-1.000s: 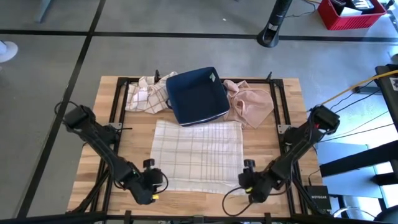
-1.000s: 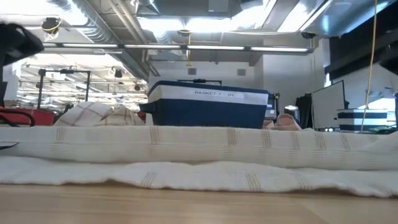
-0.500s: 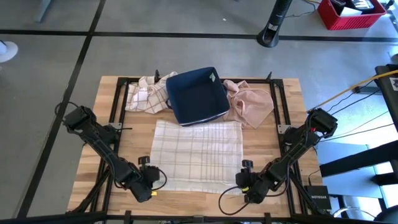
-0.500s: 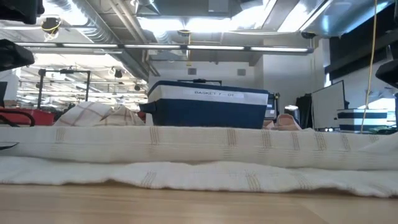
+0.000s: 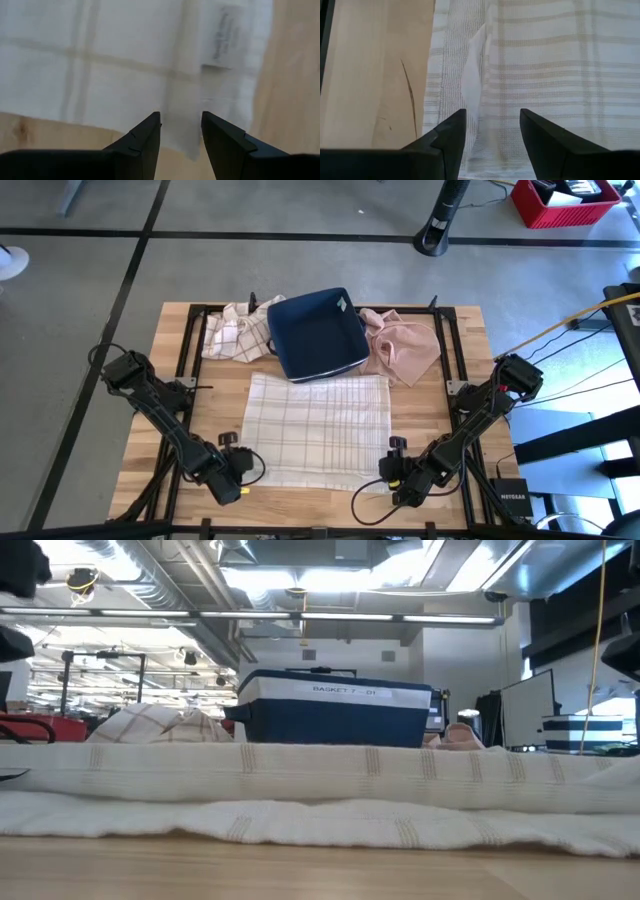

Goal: Fold towel
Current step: Fold the white with gray pattern towel on the table

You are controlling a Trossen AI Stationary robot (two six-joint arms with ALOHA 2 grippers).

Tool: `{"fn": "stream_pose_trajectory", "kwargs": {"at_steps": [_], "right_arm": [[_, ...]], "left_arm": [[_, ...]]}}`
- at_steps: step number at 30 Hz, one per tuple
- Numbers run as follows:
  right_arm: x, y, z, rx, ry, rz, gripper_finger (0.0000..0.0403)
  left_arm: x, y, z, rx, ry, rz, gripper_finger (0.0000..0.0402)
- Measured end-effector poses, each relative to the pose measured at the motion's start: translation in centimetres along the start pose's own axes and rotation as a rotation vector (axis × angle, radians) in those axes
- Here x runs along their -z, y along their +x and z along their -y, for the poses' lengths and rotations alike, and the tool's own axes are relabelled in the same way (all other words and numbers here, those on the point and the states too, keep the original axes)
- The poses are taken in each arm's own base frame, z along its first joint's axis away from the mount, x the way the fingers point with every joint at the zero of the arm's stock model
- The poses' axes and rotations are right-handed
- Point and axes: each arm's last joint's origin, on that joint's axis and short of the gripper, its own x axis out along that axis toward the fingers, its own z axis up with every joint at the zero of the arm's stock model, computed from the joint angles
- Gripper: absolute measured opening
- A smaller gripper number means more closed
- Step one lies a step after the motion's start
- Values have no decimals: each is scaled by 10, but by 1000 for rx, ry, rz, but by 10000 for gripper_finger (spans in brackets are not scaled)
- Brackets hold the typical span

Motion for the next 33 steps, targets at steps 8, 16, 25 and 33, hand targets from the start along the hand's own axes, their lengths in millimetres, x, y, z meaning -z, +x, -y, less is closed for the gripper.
{"fn": "stream_pose_trajectory", "kwargs": {"at_steps": [8,16,25,33], "right_arm": [[5,9,-1,4,-15,-41,156],[8,13,-1,9,-31,-68,112],[-10,-7,-7,117,-62,-115,19],[-38,-46,-10,280,-86,-120,11]], "left_arm": [[5,8,-4,12,-44,-4,111],[5,8,-3,17,-30,-2,52],[-6,-8,2,7,-15,32,4],[-27,-56,2,-208,35,58,3]]}}
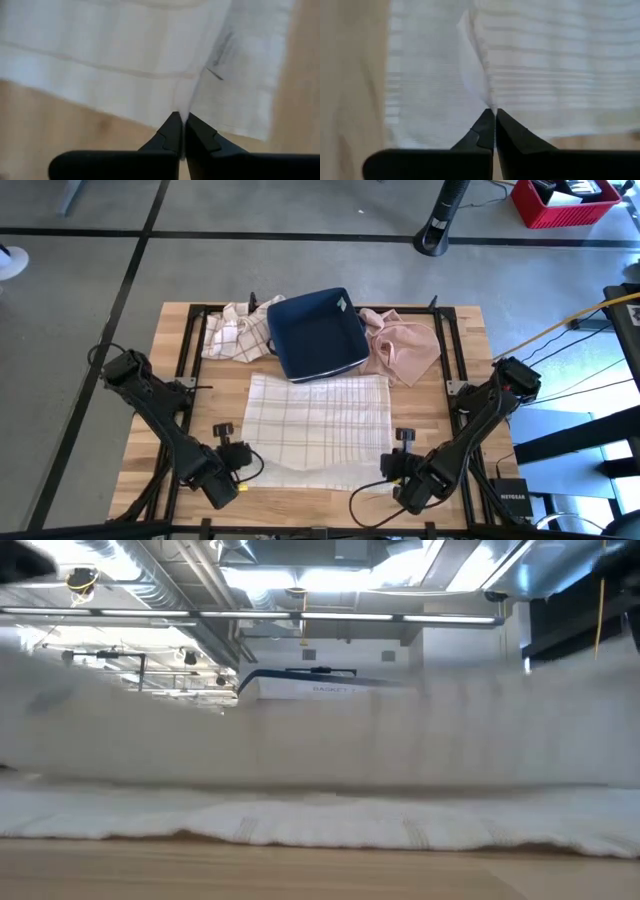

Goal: Fold towel
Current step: Fold the white with gray pattern towel on the table

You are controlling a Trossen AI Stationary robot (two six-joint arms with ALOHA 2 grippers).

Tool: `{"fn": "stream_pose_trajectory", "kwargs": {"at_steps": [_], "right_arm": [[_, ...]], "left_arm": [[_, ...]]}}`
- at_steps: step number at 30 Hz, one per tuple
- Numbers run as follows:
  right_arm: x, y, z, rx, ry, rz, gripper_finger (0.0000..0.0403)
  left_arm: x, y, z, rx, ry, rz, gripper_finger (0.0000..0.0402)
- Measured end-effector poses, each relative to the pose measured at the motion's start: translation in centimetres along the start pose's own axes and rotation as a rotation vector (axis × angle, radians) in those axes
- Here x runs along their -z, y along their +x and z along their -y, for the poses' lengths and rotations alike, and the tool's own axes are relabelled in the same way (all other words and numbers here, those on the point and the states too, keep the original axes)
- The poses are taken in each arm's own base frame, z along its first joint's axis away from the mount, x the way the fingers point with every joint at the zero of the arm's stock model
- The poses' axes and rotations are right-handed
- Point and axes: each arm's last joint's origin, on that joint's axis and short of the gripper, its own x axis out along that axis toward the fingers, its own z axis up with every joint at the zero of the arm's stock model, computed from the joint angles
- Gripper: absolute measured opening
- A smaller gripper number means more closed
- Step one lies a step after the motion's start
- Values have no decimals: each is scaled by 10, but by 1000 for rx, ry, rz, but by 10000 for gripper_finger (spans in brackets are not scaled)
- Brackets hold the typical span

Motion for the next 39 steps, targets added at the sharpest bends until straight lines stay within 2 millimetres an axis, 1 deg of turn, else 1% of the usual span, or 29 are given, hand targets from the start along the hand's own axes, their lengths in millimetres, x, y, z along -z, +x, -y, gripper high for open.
{"fn": "stream_pose_trajectory", "kwargs": {"at_steps": [2,3,5,7,10,13,17,20,29,32,34,36,39], "right_arm": [[-5,-14,5,8,23,38,6],[-6,-21,4,-7,29,68,5],[-5,-34,2,-48,41,135,5],[0,-38,-3,-93,50,146,5],[13,-31,-14,-127,37,100,3],[22,-17,-22,-167,54,84,4],[30,0,-29,-246,59,21,3],[32,3,-31,-286,70,15,3],[33,3,-34,-358,56,-42,3],[32,2,-36,-394,47,-57,3],[31,-2,-33,-401,51,-48,3],[27,-9,-27,-413,67,-35,3],[22,-24,-19,-463,112,1,3]], "left_arm": [[-6,-16,-3,-54,-14,33,3],[-9,-24,-2,-51,-17,58,2],[-14,-37,5,3,-4,108,2],[-13,-41,11,58,11,115,2],[-4,-35,19,97,27,75,2],[5,-21,26,133,23,46,2],[10,-2,36,237,7,-8,2],[11,4,41,330,2,-28,3],[17,16,48,468,2,-46,3],[16,15,51,522,5,-60,2],[12,9,49,539,2,-54,2],[6,-1,45,569,-12,-37,2],[-2,-20,39,628,-49,5,2]]}}
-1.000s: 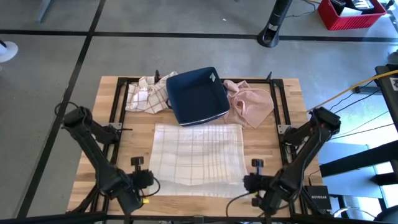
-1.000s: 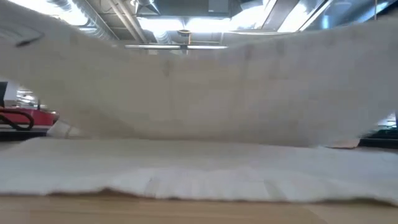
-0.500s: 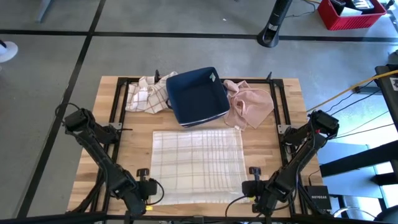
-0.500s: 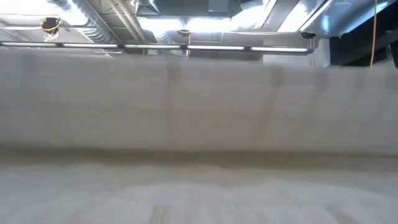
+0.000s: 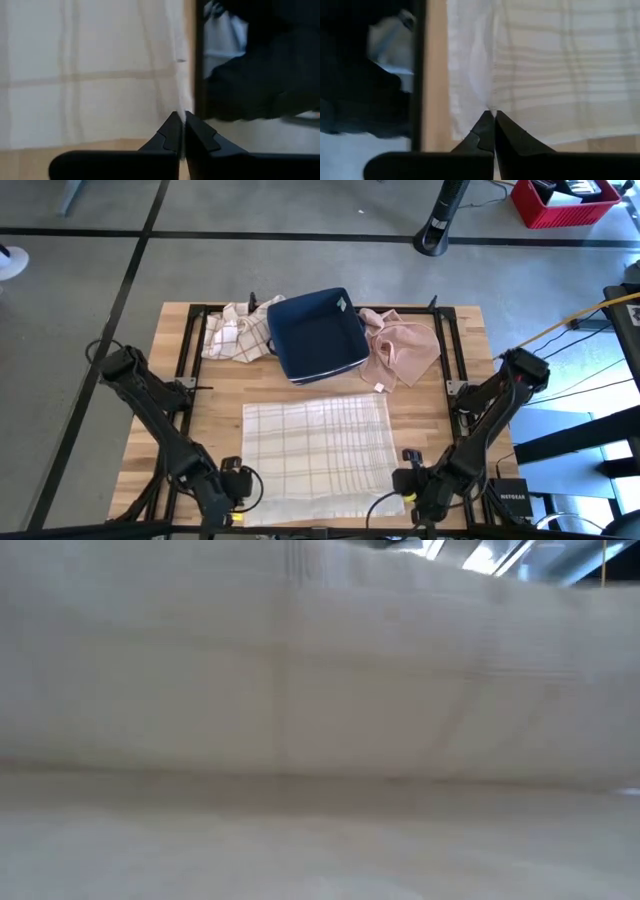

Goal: Fold towel
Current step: Fold the white with gray pattern towel on the table

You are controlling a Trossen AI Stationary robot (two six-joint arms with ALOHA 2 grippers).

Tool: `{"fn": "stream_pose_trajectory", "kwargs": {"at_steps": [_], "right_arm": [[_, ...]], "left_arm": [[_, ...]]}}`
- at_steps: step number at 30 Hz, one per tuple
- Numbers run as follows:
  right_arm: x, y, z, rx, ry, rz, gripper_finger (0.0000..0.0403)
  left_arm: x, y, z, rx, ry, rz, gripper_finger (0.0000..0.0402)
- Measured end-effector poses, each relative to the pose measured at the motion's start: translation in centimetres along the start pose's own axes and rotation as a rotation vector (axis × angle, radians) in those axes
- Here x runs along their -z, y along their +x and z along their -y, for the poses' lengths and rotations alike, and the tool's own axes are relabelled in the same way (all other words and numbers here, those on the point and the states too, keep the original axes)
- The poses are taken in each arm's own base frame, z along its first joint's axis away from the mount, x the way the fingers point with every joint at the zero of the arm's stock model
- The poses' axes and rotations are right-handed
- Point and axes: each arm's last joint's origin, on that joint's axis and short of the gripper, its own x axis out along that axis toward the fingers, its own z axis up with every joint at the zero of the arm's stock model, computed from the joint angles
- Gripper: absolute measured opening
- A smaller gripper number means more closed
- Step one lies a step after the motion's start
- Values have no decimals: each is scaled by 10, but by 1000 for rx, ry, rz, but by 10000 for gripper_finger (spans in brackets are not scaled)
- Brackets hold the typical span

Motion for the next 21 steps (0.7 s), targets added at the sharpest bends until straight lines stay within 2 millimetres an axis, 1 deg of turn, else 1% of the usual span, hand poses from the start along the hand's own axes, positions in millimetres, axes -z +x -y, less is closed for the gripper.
{"fn": "stream_pose_trajectory", "kwargs": {"at_steps": [2,4,8,12,14,17,21], "right_arm": [[0,-8,-4,-47,4,21,3],[5,-8,-10,-81,-8,-2,3],[15,4,-18,-108,-21,-64,3],[20,18,-19,-75,-30,-92,3],[22,23,-19,-57,-8,-104,5],[23,27,-18,-39,29,-114,18],[24,27,-18,-41,43,-129,55]], "left_arm": [[0,-7,7,47,7,43,1],[4,-6,13,68,16,45,1],[12,10,16,50,15,26,1],[14,28,17,49,25,20,3],[16,34,16,26,15,4,4],[19,40,13,-8,-8,-14,9],[19,39,13,-5,-30,-25,28]]}}
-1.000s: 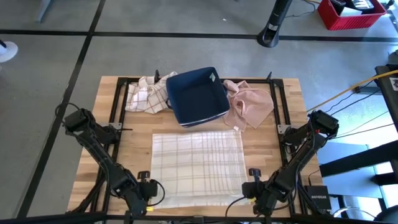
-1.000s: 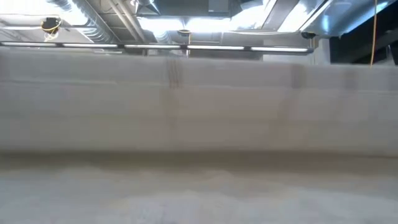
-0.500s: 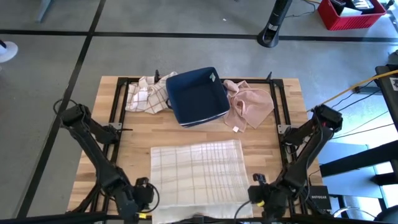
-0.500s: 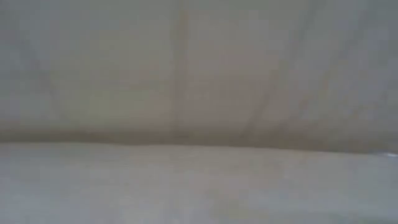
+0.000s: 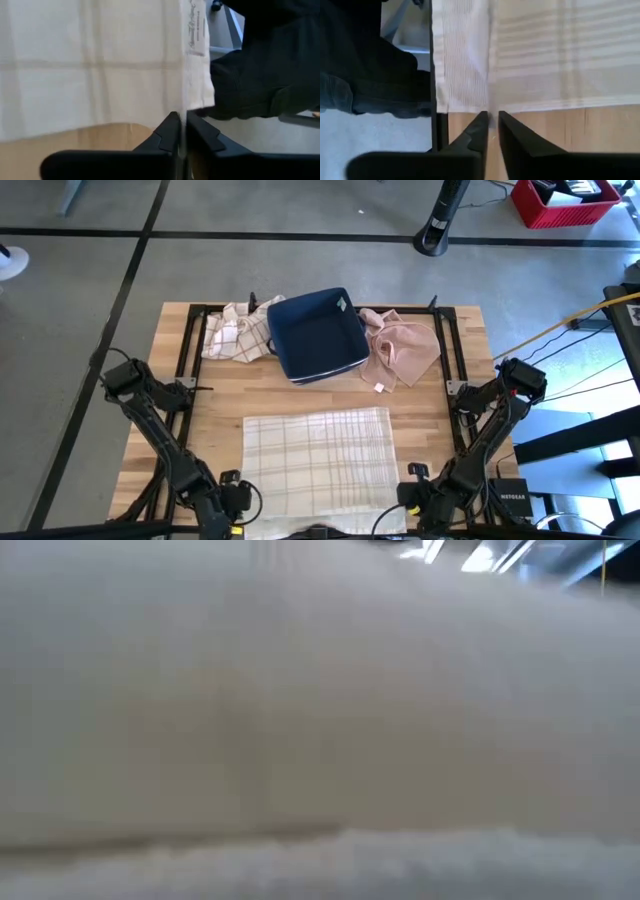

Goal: Fold towel
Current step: Fold the white with gray pattern towel on the table

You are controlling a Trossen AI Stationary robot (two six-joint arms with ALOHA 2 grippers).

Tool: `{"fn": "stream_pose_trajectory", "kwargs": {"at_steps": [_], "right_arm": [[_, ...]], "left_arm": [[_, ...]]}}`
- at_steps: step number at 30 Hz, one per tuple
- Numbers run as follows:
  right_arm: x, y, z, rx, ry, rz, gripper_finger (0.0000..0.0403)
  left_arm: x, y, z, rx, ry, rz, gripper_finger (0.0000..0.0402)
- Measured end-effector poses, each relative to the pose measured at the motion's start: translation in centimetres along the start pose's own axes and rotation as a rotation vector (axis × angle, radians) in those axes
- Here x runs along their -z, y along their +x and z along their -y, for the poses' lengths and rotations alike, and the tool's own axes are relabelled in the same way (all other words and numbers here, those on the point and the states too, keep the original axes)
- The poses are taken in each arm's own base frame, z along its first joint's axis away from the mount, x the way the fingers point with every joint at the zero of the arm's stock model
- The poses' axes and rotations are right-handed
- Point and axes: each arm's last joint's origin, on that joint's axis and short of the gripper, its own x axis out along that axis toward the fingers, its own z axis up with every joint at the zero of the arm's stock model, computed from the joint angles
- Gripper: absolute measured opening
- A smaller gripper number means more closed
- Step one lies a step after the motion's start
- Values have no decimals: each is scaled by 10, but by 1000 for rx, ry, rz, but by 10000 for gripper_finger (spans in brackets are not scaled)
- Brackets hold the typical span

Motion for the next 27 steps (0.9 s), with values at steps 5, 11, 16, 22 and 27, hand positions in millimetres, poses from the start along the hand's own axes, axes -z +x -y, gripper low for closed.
{"fn": "stream_pose_trajectory", "kwargs": {"at_steps": [5,11,16,22,27], "right_arm": [[1,0,-1,-27,28,-49,111],[-8,-4,-1,-76,54,-130,151],[-30,-5,8,68,-106,123,151],[-41,11,49,284,-173,208,142],[-39,28,86,301,-116,119,140]], "left_arm": [[-3,-2,1,37,-68,-29,76],[-14,-3,-2,114,-100,-120,114],[-35,-1,-30,-139,-5,68,118],[-34,5,-80,-467,-13,37,111],[-20,13,-116,-590,-23,-50,104]]}}
